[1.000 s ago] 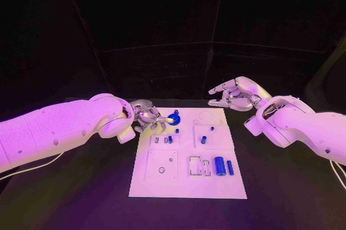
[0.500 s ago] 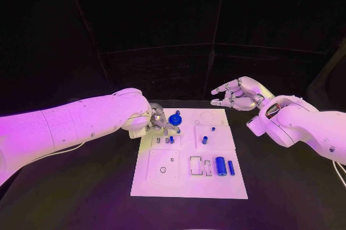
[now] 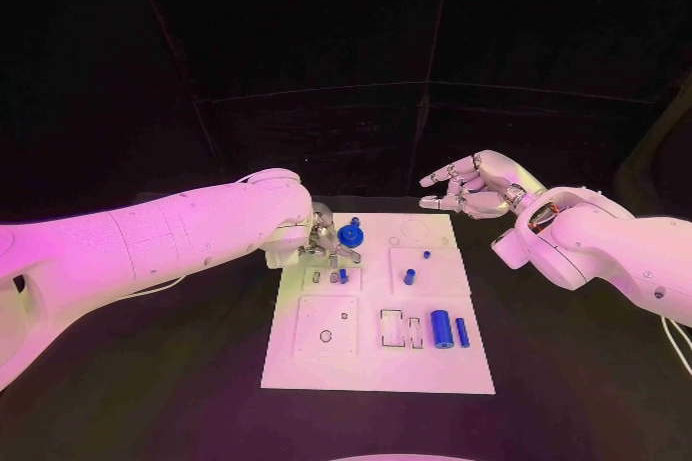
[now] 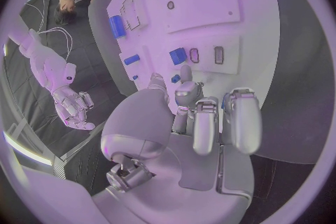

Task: Assemble the parts on the task board

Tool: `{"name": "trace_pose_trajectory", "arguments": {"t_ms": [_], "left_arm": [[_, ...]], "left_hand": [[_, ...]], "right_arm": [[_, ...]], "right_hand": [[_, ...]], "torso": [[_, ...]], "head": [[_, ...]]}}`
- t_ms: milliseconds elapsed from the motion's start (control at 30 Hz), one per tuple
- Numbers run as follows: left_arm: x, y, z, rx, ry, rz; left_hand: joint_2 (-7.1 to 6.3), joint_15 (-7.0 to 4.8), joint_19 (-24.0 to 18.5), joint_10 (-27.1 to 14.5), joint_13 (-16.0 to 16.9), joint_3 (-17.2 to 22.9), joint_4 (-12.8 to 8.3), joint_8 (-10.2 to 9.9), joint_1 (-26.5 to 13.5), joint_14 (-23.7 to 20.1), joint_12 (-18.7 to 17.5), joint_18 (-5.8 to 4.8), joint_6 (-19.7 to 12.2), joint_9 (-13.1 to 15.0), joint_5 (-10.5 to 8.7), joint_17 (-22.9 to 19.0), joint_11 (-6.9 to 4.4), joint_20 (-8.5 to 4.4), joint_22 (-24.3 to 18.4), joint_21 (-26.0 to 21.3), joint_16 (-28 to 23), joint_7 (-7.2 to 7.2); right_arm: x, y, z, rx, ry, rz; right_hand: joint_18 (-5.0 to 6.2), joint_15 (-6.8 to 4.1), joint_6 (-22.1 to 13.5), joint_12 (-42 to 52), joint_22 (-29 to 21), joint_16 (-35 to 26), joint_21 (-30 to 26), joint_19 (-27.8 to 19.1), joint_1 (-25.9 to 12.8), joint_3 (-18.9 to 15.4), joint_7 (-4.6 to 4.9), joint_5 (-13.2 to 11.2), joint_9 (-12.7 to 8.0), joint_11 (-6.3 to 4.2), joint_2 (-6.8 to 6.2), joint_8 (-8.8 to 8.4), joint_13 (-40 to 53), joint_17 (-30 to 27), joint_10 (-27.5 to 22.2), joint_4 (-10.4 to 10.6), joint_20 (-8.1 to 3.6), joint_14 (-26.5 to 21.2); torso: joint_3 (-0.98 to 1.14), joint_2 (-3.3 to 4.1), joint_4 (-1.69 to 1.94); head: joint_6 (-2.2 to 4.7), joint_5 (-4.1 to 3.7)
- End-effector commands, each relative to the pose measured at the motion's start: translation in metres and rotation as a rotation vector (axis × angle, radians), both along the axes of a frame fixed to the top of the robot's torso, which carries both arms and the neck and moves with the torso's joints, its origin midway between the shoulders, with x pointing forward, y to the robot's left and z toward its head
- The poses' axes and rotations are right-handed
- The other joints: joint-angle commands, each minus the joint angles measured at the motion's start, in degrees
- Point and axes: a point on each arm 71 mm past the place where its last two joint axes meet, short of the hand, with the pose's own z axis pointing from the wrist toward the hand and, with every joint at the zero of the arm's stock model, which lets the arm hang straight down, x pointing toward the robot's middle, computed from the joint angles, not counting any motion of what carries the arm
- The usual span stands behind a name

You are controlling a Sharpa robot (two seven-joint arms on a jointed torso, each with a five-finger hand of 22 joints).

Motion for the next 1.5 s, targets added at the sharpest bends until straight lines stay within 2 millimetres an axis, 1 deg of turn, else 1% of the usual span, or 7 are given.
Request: {"name": "trace_pose_trajectory", "arguments": {"t_ms": [33,133,333,600,833,933,1500], "left_arm": [[0.000,0.001,-0.001,0.051,0.027,-0.031],[0.000,0.000,-0.002,0.058,0.033,-0.036],[-0.001,-0.002,-0.003,0.064,0.041,-0.047],[-0.002,-0.007,-0.004,0.069,0.050,-0.060],[-0.003,-0.009,-0.007,0.076,0.059,-0.068],[-0.003,-0.009,-0.008,0.080,0.063,-0.071],[-0.003,-0.011,-0.011,0.084,0.068,-0.070]], "left_hand": [[0.46,-0.35,1.6,0.2,0.1,-0.2,-0.2,0.3,0.4,5.8,0.2,-1.03,-0.4,0.2,-0.11,15.1,-0.10,-0.26,0.1,0.3,0.2,-0.01],[0.59,-0.34,1.6,0.2,0.2,-0.2,-0.3,0.5,0.6,5.8,0.3,-1.04,-0.5,0.4,-0.10,15.1,-0.09,-0.25,0.1,0.3,0.2,-0.01],[0.86,-0.33,1.7,0.2,0.4,-0.1,-0.6,0.8,1.0,5.8,0.5,-1.09,-0.8,0.8,-0.09,15.1,-0.09,-0.23,0.5,0.5,0.2,-0.01],[1.25,-0.33,1.6,0.3,0.6,0.0,-1.0,1.3,1.6,5.8,0.7,-1.10,-1.0,1.3,-0.08,15.1,-0.10,-0.20,0.6,0.6,0.2,-0.03],[1.57,-0.33,1.6,0.2,0.7,0.3,-1.6,1.7,2.3,5.8,0.8,-1.11,-1.4,1.8,-0.08,15.1,-0.11,-0.19,0.8,0.7,0.2,-0.04],[1.63,-0.33,1.6,0.2,0.7,0.4,-1.8,1.8,2.5,5.8,0.8,-1.11,-1.4,1.9,-0.08,15.1,-0.11,-0.19,0.8,0.7,0.2,-0.04],[2.29,-0.32,1.5,0.1,0.8,1.2,-3.0,2.4,3.7,5.8,0.7,-1.08,-2.0,2.8,-0.06,15.1,-0.10,-0.17,0.8,0.7,0.2,-0.03]], "right_arm": [[0.000,0.001,0.001,0.002,0.010,0.008],[0.001,0.002,0.000,0.002,0.011,0.009],[0.001,0.002,0.000,0.001,0.013,0.010],[0.002,0.004,-0.001,0.000,0.016,0.016],[0.003,0.004,-0.001,-0.001,0.018,0.018],[0.003,0.004,-0.001,-0.001,0.018,0.019],[0.004,0.006,-0.002,-0.004,0.025,0.027]], "right_hand": [[0.71,-0.42,0.3,-0.3,-0.1,-0.2,-0.2,-0.5,0.6,-0.3,0.04,0.2,0.0,0.03,0.07,0.06,-0.1,-0.1,-0.3,0.0,-0.10,2.1],[0.71,-0.42,0.3,-0.3,-0.1,-0.2,-0.2,-0.5,0.6,-0.3,0.04,0.2,0.0,0.03,0.07,0.06,-0.1,-0.1,-0.3,0.0,-0.10,2.1],[0.73,-0.43,0.3,-0.4,-0.2,-0.3,-0.3,-0.5,0.7,-0.5,0.04,0.3,0.0,0.03,0.13,0.03,-0.3,-0.2,-0.3,0.0,-0.11,2.1],[0.74,-0.46,0.3,-0.5,-0.3,-0.4,-0.4,-0.5,0.8,-0.8,0.02,0.8,0.0,0.01,0.35,-0.01,-0.5,-0.2,-0.4,0.1,-0.13,2.1],[0.76,-0.46,0.3,-0.6,-0.4,-0.5,-0.5,-0.6,0.6,-1.3,0.03,0.6,0.0,0.02,0.36,-0.03,-0.6,-0.3,-0.3,0.3,-0.15,2.1],[0.76,-0.46,0.3,-0.6,-0.4,-0.5,-0.5,-0.6,0.6,-1.3,0.03,0.6,0.0,0.02,0.36,-0.03,-0.6,-0.3,-0.3,0.3,-0.15,2.1],[0.76,-0.46,0.4,-0.5,-0.5,-0.5,-0.5,-0.6,0.6,-1.3,0.02,0.7,0.0,0.01,0.42,-0.03,-0.5,-0.3,-0.2,0.3,-0.15,2.2]], "torso": [[0.00,-0.03,0.01],[-0.01,-0.05,0.02],[0.05,-0.04,0.02],[0.04,-0.04,0.06],[0.06,-0.03,0.03],[0.06,-0.02,0.07],[0.10,-0.05,0.07]], "head": [[-0.22,0.14],[-0.31,0.12],[-0.49,0.11],[-0.76,0.16],[-0.85,0.21],[-1.02,0.18],[-1.24,0.19]]}}
